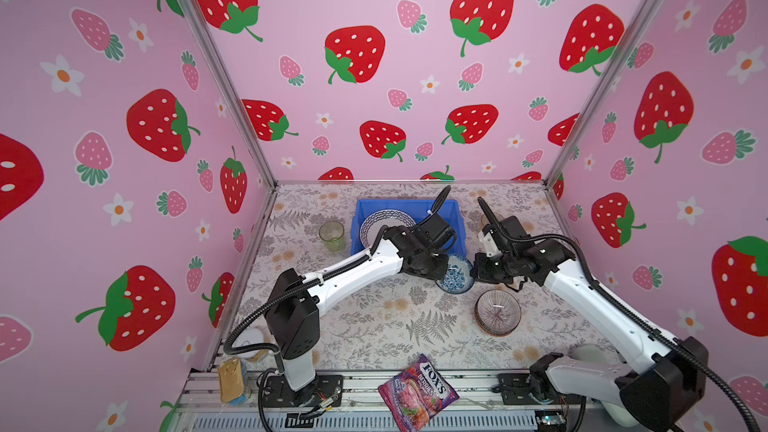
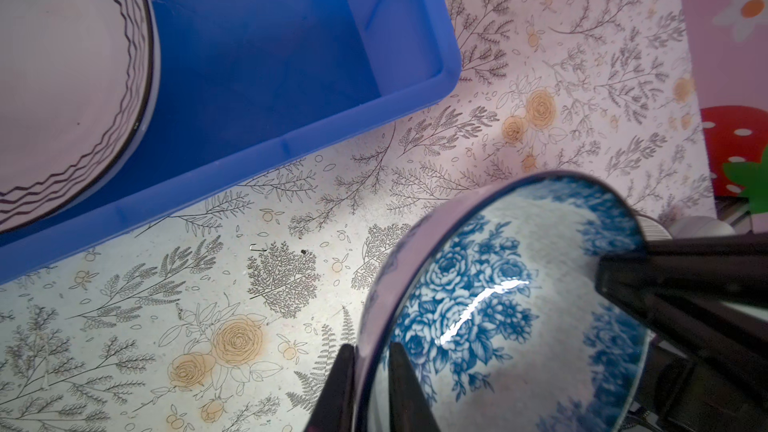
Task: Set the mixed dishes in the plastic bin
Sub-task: 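Grasp the blue-floral bowl rim with the left gripper beside the right gripper, then carry the bowl into the bin with left gripper while right releases and withdraws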
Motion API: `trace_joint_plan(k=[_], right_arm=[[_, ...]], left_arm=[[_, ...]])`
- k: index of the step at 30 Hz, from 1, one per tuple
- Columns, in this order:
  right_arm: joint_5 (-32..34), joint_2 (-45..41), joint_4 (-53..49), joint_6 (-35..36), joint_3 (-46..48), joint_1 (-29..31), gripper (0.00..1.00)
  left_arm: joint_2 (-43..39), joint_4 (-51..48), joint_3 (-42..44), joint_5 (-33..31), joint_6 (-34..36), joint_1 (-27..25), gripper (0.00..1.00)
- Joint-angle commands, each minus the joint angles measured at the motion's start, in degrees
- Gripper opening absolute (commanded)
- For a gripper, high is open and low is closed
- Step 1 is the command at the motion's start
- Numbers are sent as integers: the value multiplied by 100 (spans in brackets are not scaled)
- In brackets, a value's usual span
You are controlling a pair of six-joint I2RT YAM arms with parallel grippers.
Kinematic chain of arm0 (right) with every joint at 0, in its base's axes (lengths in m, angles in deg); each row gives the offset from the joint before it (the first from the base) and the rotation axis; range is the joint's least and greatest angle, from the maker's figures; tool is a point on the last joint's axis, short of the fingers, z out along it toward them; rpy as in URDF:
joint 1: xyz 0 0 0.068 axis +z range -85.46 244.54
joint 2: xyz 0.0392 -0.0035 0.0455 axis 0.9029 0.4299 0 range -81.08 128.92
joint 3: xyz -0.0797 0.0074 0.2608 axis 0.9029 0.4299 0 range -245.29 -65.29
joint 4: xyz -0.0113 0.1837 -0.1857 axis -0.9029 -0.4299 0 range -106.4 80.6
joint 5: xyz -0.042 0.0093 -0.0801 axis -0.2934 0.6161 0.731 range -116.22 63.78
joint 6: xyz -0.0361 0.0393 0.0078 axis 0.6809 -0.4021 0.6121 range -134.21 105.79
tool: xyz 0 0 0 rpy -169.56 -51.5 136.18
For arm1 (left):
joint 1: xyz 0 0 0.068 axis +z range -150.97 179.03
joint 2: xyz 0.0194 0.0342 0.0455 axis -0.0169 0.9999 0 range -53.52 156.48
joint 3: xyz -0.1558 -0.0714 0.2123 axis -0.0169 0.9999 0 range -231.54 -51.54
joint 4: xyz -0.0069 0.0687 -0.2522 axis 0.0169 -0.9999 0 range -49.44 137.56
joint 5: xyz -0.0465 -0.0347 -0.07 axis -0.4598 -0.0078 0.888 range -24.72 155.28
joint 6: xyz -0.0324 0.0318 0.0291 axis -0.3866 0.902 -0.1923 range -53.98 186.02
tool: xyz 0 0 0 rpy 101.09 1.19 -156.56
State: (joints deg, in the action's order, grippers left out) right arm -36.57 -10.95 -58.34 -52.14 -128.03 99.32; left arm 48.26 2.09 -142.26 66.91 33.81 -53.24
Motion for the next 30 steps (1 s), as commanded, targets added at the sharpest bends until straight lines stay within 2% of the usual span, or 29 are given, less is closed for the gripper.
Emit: trace_joint_plan(k=[1,4,8,11,17,20,26,27,30], right_arm=[[-117,24,258,-74,-234,46,0],[-108,36,273,-80,-265,54,0],[-99,37,319,-83,-262,49,0],[-110,45,327,-66,-273,49,9],[-103,89,290,88,-427,-112,39],[-212,140,246,256,-558,-331,51],[-211,211,44,554,-882,-701,90],[-198,175,43,582,-912,-767,100],[-257,109,32,689,-951,-1016,99]], left_arm=[[70,-171,-209,-40,48,-29,9],[66,-164,-194,-14,39,-34,0],[27,-156,-141,10,4,-31,0],[-25,-147,-67,13,-44,-21,0],[-174,-126,36,-13,-153,-9,0],[-241,-197,14,-61,-192,15,0],[-404,-258,-4,64,-304,252,0],[-383,-306,-124,189,-304,343,0],[-222,-655,-688,216,-206,621,0]])
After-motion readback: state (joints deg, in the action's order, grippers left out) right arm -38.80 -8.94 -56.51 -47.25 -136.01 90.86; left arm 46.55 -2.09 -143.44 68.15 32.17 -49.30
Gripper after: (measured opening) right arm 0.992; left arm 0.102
